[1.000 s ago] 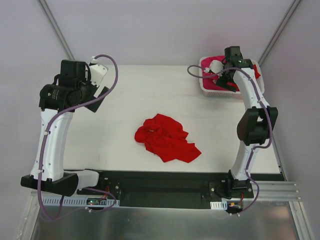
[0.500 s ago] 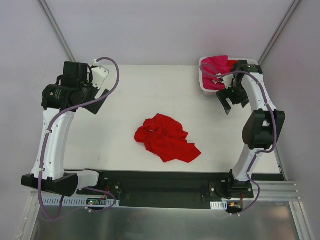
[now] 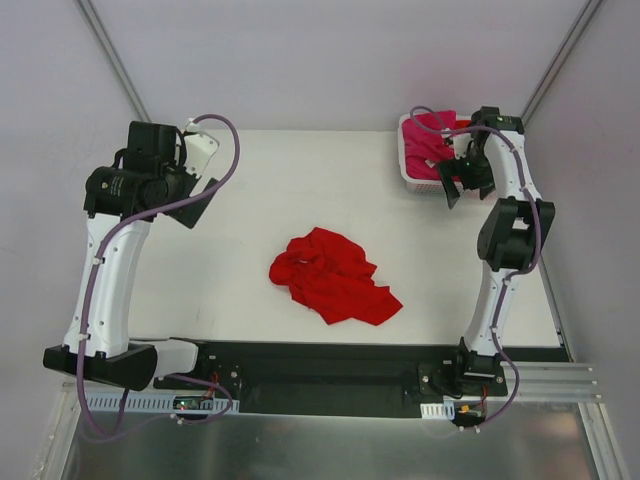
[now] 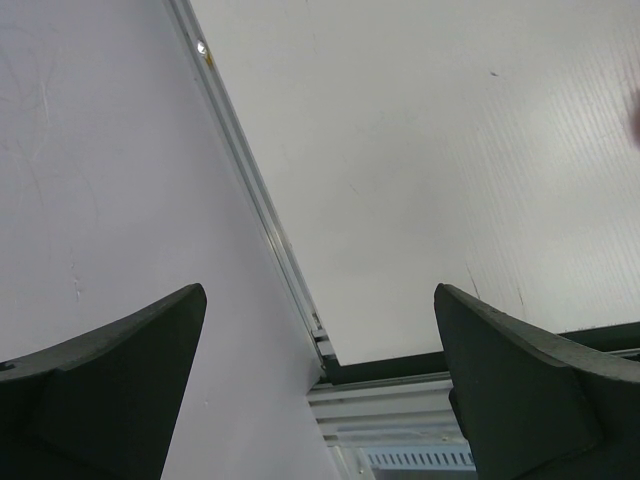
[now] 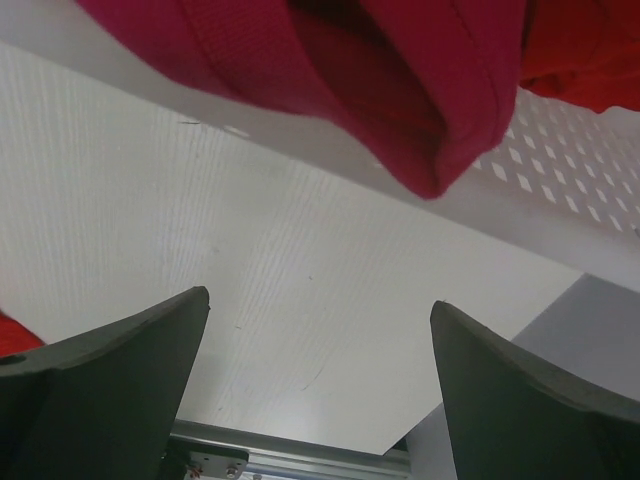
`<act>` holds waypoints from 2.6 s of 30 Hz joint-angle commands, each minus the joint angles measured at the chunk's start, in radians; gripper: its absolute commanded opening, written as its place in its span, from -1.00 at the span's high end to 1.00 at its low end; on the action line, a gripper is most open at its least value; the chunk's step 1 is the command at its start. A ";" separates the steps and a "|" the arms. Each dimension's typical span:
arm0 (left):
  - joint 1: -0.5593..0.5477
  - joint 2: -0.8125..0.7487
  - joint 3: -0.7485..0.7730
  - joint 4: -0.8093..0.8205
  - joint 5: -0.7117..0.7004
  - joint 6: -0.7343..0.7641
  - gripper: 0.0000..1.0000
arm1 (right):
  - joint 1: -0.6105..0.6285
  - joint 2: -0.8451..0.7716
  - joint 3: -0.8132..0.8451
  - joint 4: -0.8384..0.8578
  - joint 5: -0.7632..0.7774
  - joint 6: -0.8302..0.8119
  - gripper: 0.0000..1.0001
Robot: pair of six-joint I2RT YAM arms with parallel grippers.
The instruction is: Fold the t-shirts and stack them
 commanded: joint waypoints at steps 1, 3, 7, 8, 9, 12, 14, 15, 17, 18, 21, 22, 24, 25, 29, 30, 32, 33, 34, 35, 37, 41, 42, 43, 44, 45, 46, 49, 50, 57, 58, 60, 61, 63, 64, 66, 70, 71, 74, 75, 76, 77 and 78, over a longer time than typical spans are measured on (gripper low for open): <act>0.009 0.007 0.039 -0.021 -0.034 0.005 -0.99 | -0.005 0.066 0.032 -0.020 0.006 -0.010 -0.92; 0.009 0.010 0.041 -0.022 -0.038 0.008 -0.98 | -0.005 0.080 0.037 -0.013 0.006 -0.010 -0.92; 0.017 0.028 0.056 -0.031 -0.038 0.002 -0.99 | -0.012 0.118 0.092 0.040 0.044 -0.030 -0.92; 0.018 0.036 0.071 -0.034 -0.035 -0.002 -0.99 | -0.013 0.126 0.099 0.053 0.051 -0.039 -0.92; 0.020 0.041 0.078 -0.038 -0.033 -0.002 -0.99 | -0.015 0.128 0.102 0.091 0.061 -0.045 -0.92; 0.020 0.050 0.091 -0.039 -0.033 -0.002 -0.99 | -0.025 0.132 0.103 0.176 0.097 -0.079 -0.92; 0.020 0.053 0.090 -0.039 -0.033 -0.001 -0.99 | -0.032 0.137 0.109 0.211 0.114 -0.084 -0.92; 0.020 0.051 0.090 -0.041 -0.035 -0.001 -0.99 | -0.039 0.135 0.115 0.230 0.111 -0.082 -0.92; 0.020 0.048 0.088 -0.042 -0.036 -0.001 -0.99 | -0.044 0.117 0.124 0.236 0.094 -0.076 -0.92; 0.020 0.047 0.087 -0.042 -0.038 -0.002 -0.99 | -0.038 0.106 0.127 0.215 0.088 -0.076 -0.92; 0.021 0.039 0.079 -0.044 -0.041 0.002 -0.99 | 0.020 0.019 0.091 0.185 0.103 -0.134 -0.92; 0.023 0.035 0.073 -0.044 -0.041 0.002 -0.99 | 0.040 -0.021 0.060 0.204 0.144 -0.154 -0.92; 0.024 0.031 0.070 -0.044 -0.039 0.002 -0.99 | 0.091 -0.152 -0.065 0.317 0.146 -0.180 -0.92; 0.026 0.031 0.072 -0.044 -0.035 0.001 -0.99 | 0.103 -0.196 -0.104 0.367 0.097 -0.185 -0.92; 0.033 0.041 0.087 -0.044 -0.024 -0.010 -0.99 | 0.143 -0.317 -0.206 0.564 -0.098 -0.156 -0.92; 0.036 0.042 0.093 -0.045 -0.022 -0.009 -0.99 | 0.160 -0.313 -0.195 0.584 -0.124 -0.150 -0.92; 0.040 0.044 0.101 -0.045 -0.021 -0.009 -0.99 | 0.180 -0.264 -0.123 0.586 -0.155 -0.139 -0.92; 0.041 0.044 0.104 -0.047 -0.022 -0.009 -0.98 | 0.198 -0.242 -0.091 0.577 -0.156 -0.140 -0.92; 0.043 0.042 0.108 -0.047 -0.022 -0.007 -0.99 | 0.205 -0.216 -0.042 0.574 -0.161 -0.145 -0.92; 0.044 0.042 0.110 -0.047 -0.024 -0.006 -0.99 | 0.211 -0.170 -0.019 0.569 -0.161 -0.163 -0.92; 0.047 0.036 0.110 -0.047 -0.025 -0.002 -0.98 | 0.220 -0.130 0.004 0.578 -0.184 -0.194 -0.92; 0.047 0.035 0.107 -0.047 -0.033 0.010 -0.99 | 0.240 -0.055 0.007 0.667 -0.216 -0.329 -0.92; 0.047 0.036 0.107 -0.047 -0.038 0.013 -0.99 | 0.245 -0.046 0.009 0.688 -0.215 -0.367 -0.92; 0.049 0.038 0.108 -0.047 -0.041 0.014 -0.99 | 0.251 -0.034 0.012 0.707 -0.212 -0.386 -0.92; 0.049 0.041 0.111 -0.047 -0.044 0.016 -0.99 | 0.260 -0.023 0.017 0.739 -0.216 -0.404 -0.92; 0.050 0.042 0.113 -0.047 -0.048 0.014 -0.99 | 0.264 -0.003 0.027 0.753 -0.219 -0.441 -0.92; 0.050 0.047 0.118 -0.047 -0.051 0.017 -0.99 | 0.271 0.005 0.029 0.764 -0.230 -0.459 -0.92; 0.055 0.053 0.127 -0.048 -0.062 0.024 -0.99 | 0.298 0.034 0.018 0.826 -0.228 -0.553 -0.92; 0.056 0.054 0.127 -0.050 -0.067 0.025 -0.99 | 0.309 0.043 0.014 0.866 -0.224 -0.573 -0.92; 0.070 0.064 0.127 -0.054 -0.076 0.025 -0.98 | 0.343 0.120 -0.049 0.994 -0.114 -0.815 -0.92; 0.072 0.064 0.127 -0.054 -0.076 0.025 -0.99 | 0.343 0.138 -0.048 0.992 -0.101 -0.858 -0.92; 0.073 0.067 0.127 -0.054 -0.076 0.025 -0.99 | 0.343 0.163 -0.046 1.012 -0.031 -0.893 -0.92; 0.075 0.068 0.128 -0.054 -0.076 0.025 -0.99 | 0.341 0.195 -0.025 1.017 -0.006 -0.907 -0.92; 0.075 0.073 0.128 -0.056 -0.076 0.024 -0.98 | 0.337 0.218 -0.002 1.012 0.075 -0.941 -0.92; 0.076 0.073 0.130 -0.056 -0.074 0.024 -0.99 | 0.329 0.227 0.007 1.012 0.090 -0.952 -0.92; 0.076 0.079 0.131 -0.056 -0.071 0.021 -0.99 | 0.320 0.246 0.007 1.011 0.120 -0.998 -0.92; 0.076 0.093 0.150 -0.061 -0.068 0.017 -0.99 | 0.288 0.287 0.032 1.014 0.212 -1.074 -0.92; 0.078 0.096 0.156 -0.062 -0.068 0.016 -0.99 | 0.280 0.302 0.062 1.015 0.248 -1.079 -0.92; 0.076 0.099 0.168 -0.067 -0.058 0.011 -0.99 | 0.243 0.339 0.098 1.047 0.290 -1.107 -0.92; 0.076 0.097 0.168 -0.068 -0.052 0.010 -0.99 | 0.234 0.339 0.102 1.058 0.292 -1.108 -0.92; 0.076 0.094 0.167 -0.068 -0.050 0.010 -0.98 | 0.223 0.333 0.099 1.070 0.289 -1.102 -0.92; 0.076 0.094 0.162 -0.070 -0.050 0.008 -0.99 | 0.220 0.323 0.093 1.074 0.278 -1.091 -0.92; 0.076 0.093 0.162 -0.070 -0.047 0.008 -0.99 | 0.218 0.304 0.058 1.083 0.273 -1.084 -0.92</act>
